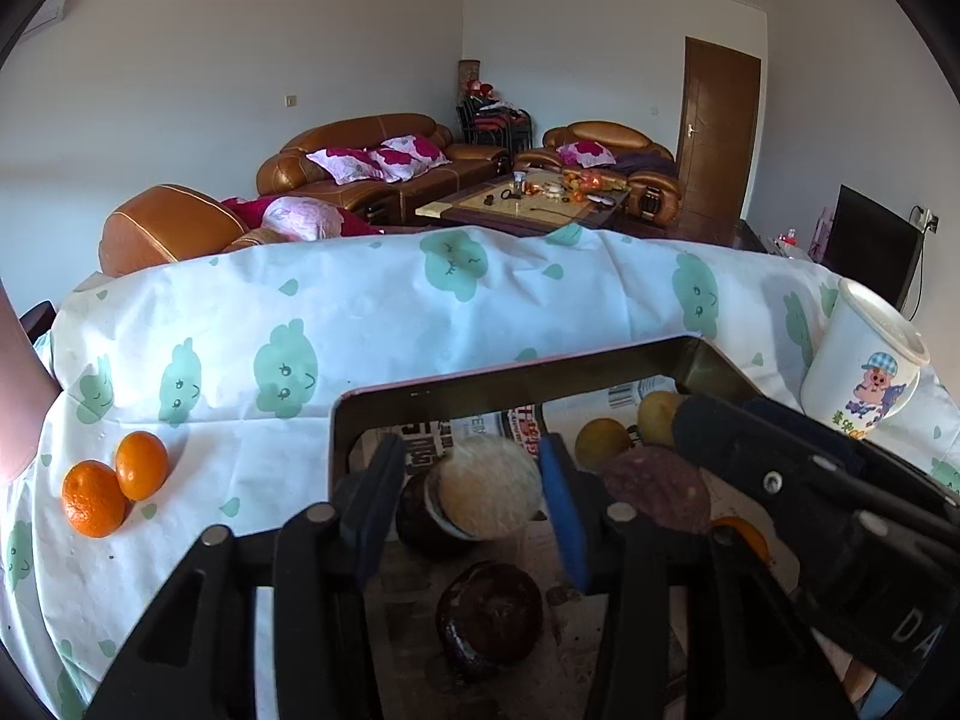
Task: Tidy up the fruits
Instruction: 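Release the kiwi into the tin with the right tool while the left drops the jar in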
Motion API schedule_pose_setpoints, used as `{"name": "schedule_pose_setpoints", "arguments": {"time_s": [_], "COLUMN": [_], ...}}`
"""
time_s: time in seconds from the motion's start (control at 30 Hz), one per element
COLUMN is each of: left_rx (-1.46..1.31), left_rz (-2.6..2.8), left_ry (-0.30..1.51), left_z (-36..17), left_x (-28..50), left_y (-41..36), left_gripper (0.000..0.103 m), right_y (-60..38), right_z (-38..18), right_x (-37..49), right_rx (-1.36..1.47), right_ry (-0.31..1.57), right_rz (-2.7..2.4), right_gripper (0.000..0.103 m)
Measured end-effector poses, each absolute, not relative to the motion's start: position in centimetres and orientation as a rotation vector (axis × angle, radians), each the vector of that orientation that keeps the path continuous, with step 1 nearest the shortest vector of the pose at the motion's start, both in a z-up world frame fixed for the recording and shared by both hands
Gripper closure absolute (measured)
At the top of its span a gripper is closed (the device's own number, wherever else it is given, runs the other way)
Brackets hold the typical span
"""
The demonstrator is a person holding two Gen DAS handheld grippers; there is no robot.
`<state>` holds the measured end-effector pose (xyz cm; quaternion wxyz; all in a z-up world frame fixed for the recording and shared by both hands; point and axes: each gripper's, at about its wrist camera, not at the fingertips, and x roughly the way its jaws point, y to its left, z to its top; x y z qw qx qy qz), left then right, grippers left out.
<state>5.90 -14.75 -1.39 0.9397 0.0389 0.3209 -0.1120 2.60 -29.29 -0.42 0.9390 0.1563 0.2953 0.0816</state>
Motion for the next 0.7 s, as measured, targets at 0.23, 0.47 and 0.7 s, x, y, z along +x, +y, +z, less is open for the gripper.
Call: {"name": "schedule_pose_setpoints", "arguments": {"time_s": [0.23,0.47,0.7], "left_rx": [0.08,0.09,0.09], "left_rz": [-0.2,-0.175,-0.106], "left_ry": [0.571,0.502,0.455], "left_z": [-0.5,0.3,0.8], "left_x": [3.9,2.5,2.1], "left_y": [-14.4,-13.7,-12.2], "left_gripper": [0.0,0.0,0.0], "right_y": [-30.4,-30.4,-29.8], "right_z": [1.6,2.2,2.4], "right_x": [0.3,-0.7,-2.2], "right_rx": [0.314,0.25,0.2], "right_ry": [0.442,0.374,0.247], "right_rz": [0.044,-0.08,-0.114], "right_gripper": [0.031,0.03,0.021]}}
